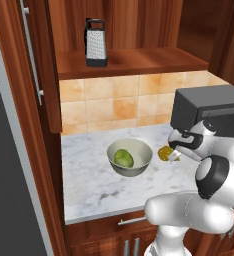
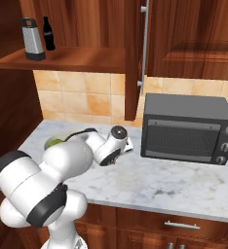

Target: Pick the cheese from the fridge and the cheese grater from the cabinet and place them next to the salad bowl.

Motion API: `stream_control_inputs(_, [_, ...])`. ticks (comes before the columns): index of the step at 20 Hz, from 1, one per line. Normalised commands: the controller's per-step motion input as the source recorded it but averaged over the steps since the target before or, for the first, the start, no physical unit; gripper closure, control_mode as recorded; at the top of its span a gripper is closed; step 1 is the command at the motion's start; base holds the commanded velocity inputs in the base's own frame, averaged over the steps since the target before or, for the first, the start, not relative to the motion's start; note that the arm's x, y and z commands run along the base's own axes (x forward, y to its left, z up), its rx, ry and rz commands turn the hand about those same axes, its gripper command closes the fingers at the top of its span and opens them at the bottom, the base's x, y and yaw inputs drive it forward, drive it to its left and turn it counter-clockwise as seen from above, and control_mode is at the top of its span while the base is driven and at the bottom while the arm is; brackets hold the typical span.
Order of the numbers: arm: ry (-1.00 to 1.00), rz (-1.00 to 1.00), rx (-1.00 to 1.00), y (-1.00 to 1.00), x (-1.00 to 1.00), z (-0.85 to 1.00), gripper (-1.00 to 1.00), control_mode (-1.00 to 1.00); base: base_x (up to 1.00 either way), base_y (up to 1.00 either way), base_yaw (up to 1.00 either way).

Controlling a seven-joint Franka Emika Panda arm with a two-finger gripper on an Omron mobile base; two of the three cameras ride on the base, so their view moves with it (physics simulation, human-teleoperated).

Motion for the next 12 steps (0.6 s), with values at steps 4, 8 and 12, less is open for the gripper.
stream_control_inputs(4, [-0.01,0.07,0.0,0.04,0.0,-0.3,1.0,-1.0,0.0,0.0,0.0])
stream_control_inputs(8, [-0.01,0.02,0.0,0.02,-0.01,-0.18,1.0,-1.0,0.0,0.0,0.0])
stream_control_inputs(12, [0.0,0.0,0.0,0.0,0.0,0.0,-1.0,-1.0,0.0,0.0,0.0])
